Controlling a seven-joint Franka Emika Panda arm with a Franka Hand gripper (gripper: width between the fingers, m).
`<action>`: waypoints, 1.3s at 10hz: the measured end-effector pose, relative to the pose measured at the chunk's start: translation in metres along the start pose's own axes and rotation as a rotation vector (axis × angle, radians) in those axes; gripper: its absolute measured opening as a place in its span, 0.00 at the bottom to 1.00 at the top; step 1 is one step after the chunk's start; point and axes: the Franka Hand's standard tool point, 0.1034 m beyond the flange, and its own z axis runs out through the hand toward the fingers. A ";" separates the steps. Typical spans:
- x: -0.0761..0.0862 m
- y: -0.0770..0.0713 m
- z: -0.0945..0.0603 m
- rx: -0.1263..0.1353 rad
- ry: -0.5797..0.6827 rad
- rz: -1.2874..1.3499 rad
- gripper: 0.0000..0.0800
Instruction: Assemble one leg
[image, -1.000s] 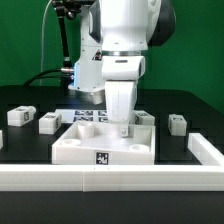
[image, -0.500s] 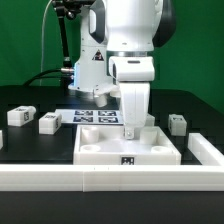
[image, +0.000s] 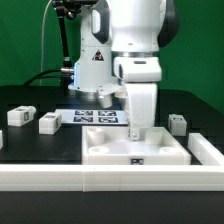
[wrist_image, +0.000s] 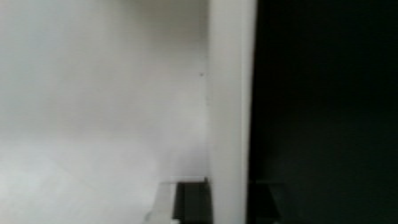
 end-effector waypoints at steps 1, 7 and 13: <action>0.006 0.003 0.000 0.005 0.001 -0.010 0.07; 0.035 0.017 0.002 0.001 0.012 0.043 0.07; 0.033 0.016 0.002 0.004 0.010 0.058 0.59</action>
Offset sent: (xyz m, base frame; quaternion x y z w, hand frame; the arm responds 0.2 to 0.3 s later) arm 0.0179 0.0268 -0.0105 0.0144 0.0031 0.0145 0.9998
